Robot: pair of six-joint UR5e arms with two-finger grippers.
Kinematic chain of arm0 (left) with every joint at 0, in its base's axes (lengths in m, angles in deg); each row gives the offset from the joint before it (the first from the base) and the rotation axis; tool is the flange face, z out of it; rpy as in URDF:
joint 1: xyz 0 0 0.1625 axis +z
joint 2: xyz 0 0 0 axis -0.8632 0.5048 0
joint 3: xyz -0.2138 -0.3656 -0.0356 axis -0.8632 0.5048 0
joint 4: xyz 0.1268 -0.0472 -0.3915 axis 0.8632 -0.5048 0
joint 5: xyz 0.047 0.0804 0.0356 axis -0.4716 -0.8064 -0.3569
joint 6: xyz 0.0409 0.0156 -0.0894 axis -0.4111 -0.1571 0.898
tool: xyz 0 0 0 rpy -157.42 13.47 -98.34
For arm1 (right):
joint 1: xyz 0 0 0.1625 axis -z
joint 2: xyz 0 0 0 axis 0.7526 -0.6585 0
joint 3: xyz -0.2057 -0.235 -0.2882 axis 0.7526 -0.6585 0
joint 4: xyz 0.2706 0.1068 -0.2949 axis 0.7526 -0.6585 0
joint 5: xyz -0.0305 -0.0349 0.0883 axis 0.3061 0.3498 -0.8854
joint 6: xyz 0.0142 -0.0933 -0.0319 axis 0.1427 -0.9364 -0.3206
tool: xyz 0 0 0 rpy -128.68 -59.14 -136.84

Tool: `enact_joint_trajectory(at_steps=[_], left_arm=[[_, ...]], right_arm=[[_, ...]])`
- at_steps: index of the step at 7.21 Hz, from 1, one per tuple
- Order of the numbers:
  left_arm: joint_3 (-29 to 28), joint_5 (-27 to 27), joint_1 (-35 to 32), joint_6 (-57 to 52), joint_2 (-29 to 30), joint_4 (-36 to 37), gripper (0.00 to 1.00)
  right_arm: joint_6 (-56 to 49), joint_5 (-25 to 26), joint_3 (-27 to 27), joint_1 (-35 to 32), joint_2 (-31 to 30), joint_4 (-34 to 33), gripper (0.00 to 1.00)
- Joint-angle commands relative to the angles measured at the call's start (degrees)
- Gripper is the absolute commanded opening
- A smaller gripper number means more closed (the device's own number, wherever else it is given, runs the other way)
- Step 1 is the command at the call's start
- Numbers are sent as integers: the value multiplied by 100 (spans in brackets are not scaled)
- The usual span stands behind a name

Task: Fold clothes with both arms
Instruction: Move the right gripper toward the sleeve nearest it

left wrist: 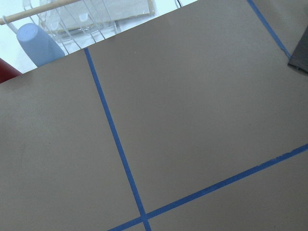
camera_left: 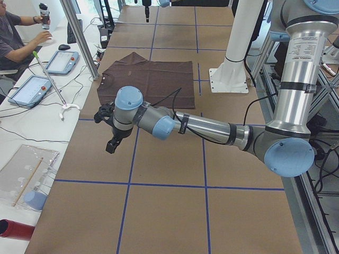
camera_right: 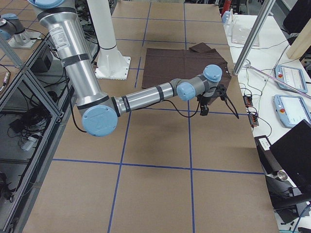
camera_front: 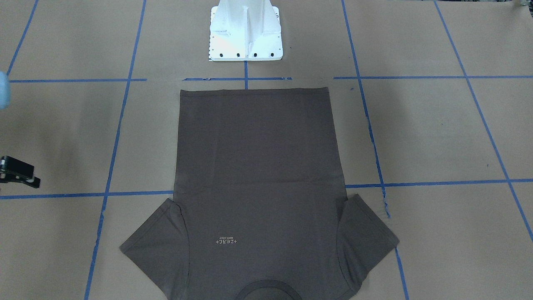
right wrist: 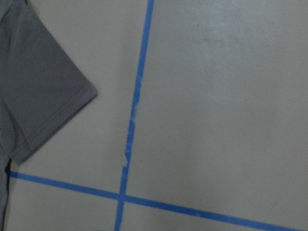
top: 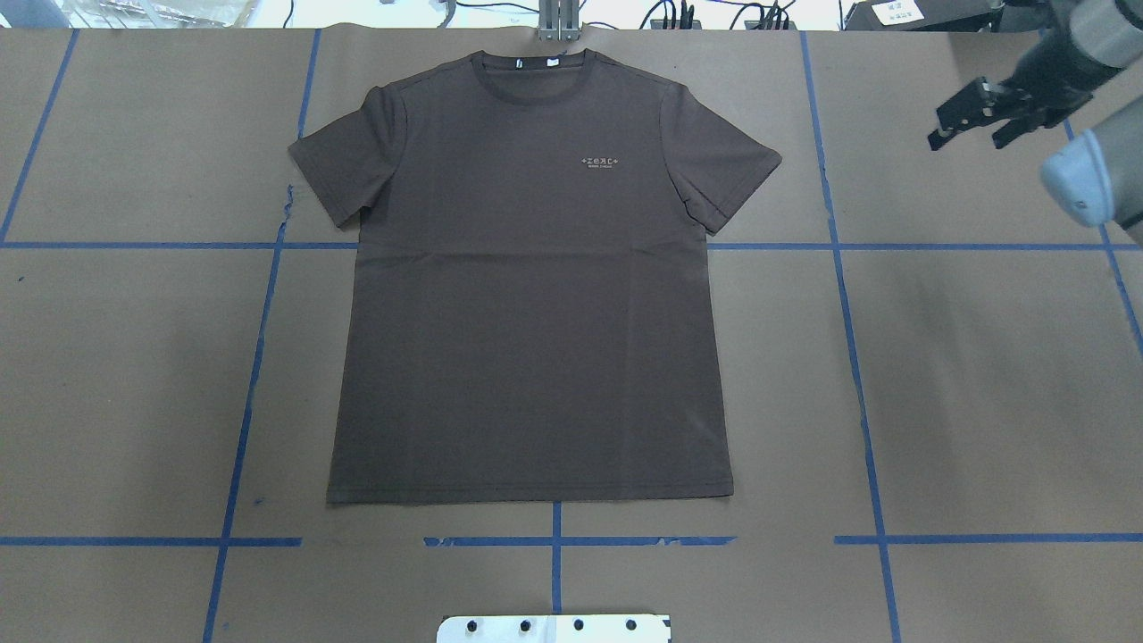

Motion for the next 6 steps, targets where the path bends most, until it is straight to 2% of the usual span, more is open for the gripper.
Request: enact_joint_trajectory(at_steps=[1,2,3,5,6], left_arm=[[-10,-12,27,60,168,41,100],[-19,-12,36,191,204,24,100],[-28,-21,36,192,248,23,100],[-37,-21,53,192,274,23,100],[-28,-12,53,192,274,32,100]], right_arm=[[1275,791,-1505,654,1100,1289,100],[1978,846,-2217,953,1460,2142,100],[2072,1143,-2538,1139,1533,2446,100],[2056,1320,-2759,1263,1525,2458,100],[2056,1574,-2813,1351,1543,2449,100]])
